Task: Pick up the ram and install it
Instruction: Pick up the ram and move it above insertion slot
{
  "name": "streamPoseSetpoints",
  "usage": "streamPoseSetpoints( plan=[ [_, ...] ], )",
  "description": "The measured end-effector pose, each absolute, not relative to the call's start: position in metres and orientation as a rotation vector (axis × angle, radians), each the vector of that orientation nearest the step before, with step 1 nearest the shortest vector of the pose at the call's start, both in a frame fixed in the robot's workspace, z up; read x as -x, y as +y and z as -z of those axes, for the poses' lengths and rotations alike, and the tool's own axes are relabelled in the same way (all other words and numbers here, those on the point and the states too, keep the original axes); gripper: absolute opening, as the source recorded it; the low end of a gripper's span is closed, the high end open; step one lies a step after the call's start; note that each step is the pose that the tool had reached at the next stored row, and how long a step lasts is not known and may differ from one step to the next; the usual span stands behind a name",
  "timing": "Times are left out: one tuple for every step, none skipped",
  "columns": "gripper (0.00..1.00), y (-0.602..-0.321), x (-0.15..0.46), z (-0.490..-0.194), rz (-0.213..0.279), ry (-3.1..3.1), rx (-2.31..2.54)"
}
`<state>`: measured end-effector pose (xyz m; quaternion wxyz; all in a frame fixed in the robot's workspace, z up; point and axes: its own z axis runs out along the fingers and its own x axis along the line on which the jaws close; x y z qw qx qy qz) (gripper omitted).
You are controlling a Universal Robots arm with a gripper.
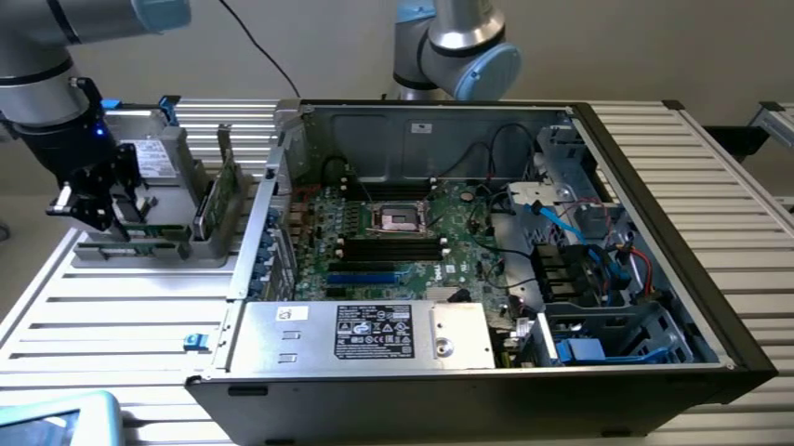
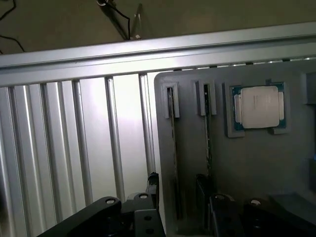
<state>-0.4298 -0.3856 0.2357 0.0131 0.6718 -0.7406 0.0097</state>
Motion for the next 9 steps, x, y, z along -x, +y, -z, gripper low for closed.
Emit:
streamPoseSetpoints(
  plan=[
    [0.43, -0.386, 0.43, -0.234, -0.03, -2.307, -2.093],
    [0.43, -0.386, 0.429, -0.232, -0.03, -2.307, -2.093],
    [0.43, -0.386, 0.429, -0.23, -0.03, -2.308, -2.093],
    [0.43, -0.386, 0.429, -0.228, -0.03, -2.308, -2.093],
    [0.43, -0.386, 0.429, -0.226, -0.03, -2.308, -2.093],
    [0.43, -0.386, 0.429, -0.225, -0.03, -2.308, -2.093],
    [0.43, -0.386, 0.429, -0.223, -0.03, -2.308, -2.093],
    [0.43, -0.386, 0.429, -0.221, -0.03, -2.308, -2.093],
    [0.43, -0.386, 0.429, -0.22, -0.03, -2.308, -2.093]
  ],
)
